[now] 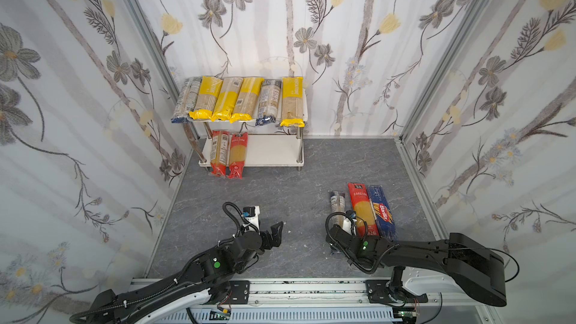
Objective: Place and organize the pasta boxes and bags onto the shelf
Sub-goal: 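Close the right gripper on the white-labeled spaghetti pack and lift it, then carry the white-labeled pack to the lower shelf with the right gripper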
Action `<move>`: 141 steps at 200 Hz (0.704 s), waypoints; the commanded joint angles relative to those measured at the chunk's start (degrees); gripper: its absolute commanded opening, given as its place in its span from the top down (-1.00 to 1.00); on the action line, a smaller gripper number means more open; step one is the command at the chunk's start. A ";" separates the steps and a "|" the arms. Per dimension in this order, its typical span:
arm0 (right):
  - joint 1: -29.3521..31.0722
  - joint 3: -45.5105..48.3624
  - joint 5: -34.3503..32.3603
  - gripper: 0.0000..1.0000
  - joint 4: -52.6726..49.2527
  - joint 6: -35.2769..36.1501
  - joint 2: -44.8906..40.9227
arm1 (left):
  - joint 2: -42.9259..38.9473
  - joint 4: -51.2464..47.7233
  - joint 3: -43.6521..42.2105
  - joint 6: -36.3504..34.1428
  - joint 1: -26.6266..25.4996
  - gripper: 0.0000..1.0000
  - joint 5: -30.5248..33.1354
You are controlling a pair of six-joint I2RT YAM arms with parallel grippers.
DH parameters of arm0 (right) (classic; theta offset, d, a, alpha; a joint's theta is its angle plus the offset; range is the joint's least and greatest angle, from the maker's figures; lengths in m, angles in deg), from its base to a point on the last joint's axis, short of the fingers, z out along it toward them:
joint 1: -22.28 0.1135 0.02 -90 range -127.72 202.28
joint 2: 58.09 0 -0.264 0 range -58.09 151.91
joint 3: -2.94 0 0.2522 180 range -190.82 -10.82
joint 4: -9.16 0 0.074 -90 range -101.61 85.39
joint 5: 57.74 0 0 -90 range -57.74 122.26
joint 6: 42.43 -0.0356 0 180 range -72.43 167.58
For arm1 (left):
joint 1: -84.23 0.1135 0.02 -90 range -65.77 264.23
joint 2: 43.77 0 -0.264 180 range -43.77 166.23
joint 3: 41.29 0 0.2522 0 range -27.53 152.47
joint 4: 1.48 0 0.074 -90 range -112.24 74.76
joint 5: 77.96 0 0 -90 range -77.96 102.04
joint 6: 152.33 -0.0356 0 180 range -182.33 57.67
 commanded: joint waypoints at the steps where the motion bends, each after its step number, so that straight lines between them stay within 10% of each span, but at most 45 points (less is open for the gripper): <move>1: 0.15 -1.03 13.39 0.43 -2.60 -0.10 -0.32 | -0.76 -1.28 -0.12 0.72 0.11 -1.00 1.73; 141: -7.23 -10.46 21.21 0.74 3.99 12.74 3.53 | 2.44 -2.18 2.39 1.10 0.92 -1.00 5.98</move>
